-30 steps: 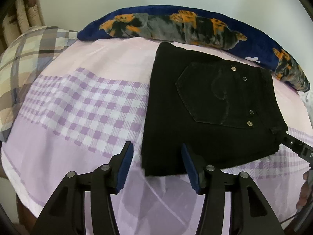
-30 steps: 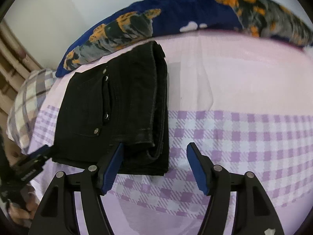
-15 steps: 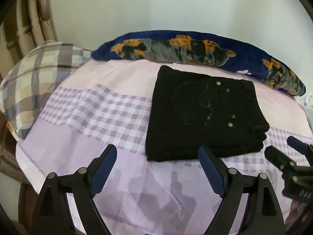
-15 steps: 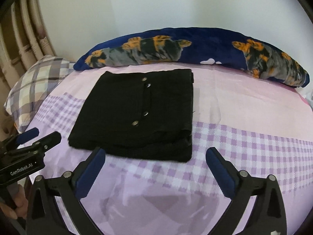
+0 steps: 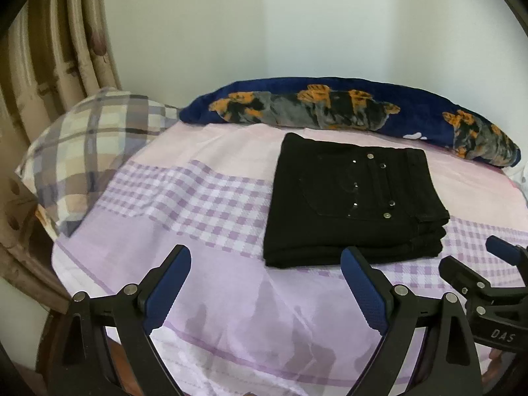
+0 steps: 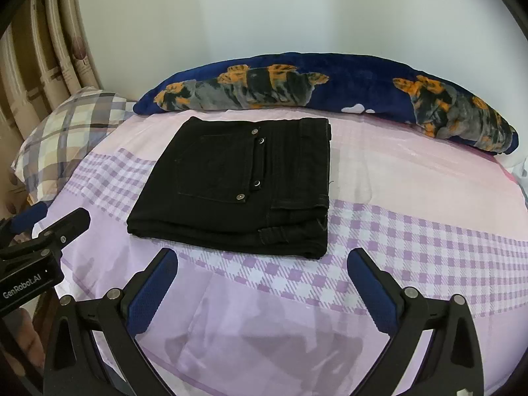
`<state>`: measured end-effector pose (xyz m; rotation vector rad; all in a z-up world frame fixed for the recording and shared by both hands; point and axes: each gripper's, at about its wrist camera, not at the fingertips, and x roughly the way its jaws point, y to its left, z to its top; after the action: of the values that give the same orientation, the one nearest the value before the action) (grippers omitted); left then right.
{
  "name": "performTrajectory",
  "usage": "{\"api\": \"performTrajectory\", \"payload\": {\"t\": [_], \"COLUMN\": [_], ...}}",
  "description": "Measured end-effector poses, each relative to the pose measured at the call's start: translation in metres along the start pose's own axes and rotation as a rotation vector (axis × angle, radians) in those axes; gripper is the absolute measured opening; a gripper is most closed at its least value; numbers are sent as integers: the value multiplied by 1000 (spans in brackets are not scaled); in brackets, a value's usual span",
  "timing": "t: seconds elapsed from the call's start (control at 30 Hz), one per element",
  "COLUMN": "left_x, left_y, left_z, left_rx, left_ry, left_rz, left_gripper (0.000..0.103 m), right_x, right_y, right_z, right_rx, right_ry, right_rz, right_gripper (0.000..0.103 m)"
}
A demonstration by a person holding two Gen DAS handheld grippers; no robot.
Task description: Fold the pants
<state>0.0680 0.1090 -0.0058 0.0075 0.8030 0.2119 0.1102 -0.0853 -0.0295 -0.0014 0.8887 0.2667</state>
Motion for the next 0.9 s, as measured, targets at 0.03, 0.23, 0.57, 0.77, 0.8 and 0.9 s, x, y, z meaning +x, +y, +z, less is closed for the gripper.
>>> {"api": "performTrajectory", "payload": {"t": [0.03, 0.23, 0.57, 0.77, 0.8, 0.9], "left_x": [-2, -9, -11, -9, -8, -8], "left_y": [-1, -4, -9, -9, -8, -7], "left_z": [-1, -2, -5, -5, -5, -5], "left_rx": [3, 26, 38, 31, 27, 11], "left_ry": [-8, -30, -36, -30, -28, -24], "left_rz": [21, 55, 22, 4, -3, -4], "left_gripper": [92, 92, 92, 92, 92, 92], "right_x": [0, -1, 2, 5, 5, 6], "right_y": [0, 0, 0, 0, 1, 0], "right_z": [0, 0, -3, -5, -5, -5], "right_rx": [3, 8, 12, 14, 13, 9], "right_ry": [0, 0, 12, 17, 16, 20], "right_rz": [-1, -6, -3, -2, -2, -8], "right_gripper": [102, 102, 102, 102, 102, 102]}}
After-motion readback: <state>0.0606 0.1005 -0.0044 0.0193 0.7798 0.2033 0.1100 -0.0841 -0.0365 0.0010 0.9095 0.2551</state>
